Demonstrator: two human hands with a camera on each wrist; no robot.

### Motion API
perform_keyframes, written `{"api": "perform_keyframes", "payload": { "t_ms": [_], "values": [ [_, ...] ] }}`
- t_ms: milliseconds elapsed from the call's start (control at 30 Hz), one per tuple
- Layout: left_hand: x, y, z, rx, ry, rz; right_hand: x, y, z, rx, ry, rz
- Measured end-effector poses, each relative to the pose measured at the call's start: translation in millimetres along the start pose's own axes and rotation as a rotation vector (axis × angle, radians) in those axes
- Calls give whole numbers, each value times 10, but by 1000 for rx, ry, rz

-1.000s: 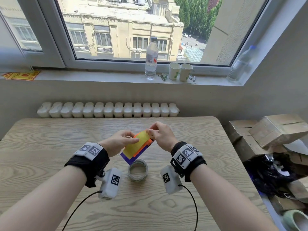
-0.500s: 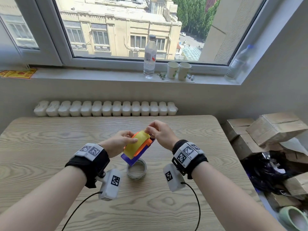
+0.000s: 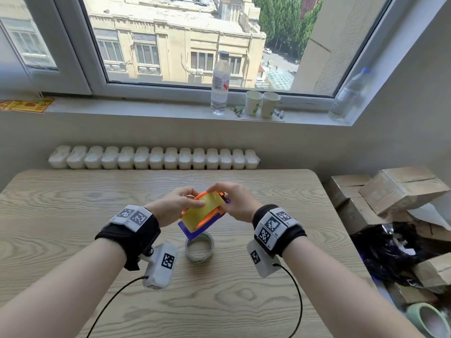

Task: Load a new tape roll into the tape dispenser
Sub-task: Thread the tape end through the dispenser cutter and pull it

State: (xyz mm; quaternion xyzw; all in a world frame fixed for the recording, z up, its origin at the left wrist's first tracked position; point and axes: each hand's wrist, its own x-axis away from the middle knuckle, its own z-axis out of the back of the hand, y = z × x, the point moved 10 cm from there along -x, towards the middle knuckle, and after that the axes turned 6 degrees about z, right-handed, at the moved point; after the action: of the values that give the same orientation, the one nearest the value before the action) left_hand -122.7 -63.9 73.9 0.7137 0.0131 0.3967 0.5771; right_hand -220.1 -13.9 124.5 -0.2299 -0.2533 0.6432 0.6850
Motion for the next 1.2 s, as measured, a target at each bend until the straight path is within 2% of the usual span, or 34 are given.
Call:
{"api": "perform_keyframes", "payload": {
  "t_ms": [100,267,433,600,767,967,1100,1200],
  "values": [
    [8,-28,26,38,40,10,0,40,-7,-43,-15,-3],
    [-35,-74,222,96,189,28,7,81,-24,-23,-62,-10],
    [-7,-76,177,56,140,18,57,86,-70,-87,-117,-16],
    [-34,-65,217,82,182,-36,56,115,-42,-75,-113,-20],
    [-34,-66,462,160,330,-42,118,316,80,-107,-67,-81],
    [12,-42,427,252,254,-34,174,506,283,-53,52,-186],
    [-12,-55,450,310,251,-58,210,601,444,-25,207,-273],
    [-30,-74,380,335,190,-72,238,598,517,9,324,-317]
  ]
}}
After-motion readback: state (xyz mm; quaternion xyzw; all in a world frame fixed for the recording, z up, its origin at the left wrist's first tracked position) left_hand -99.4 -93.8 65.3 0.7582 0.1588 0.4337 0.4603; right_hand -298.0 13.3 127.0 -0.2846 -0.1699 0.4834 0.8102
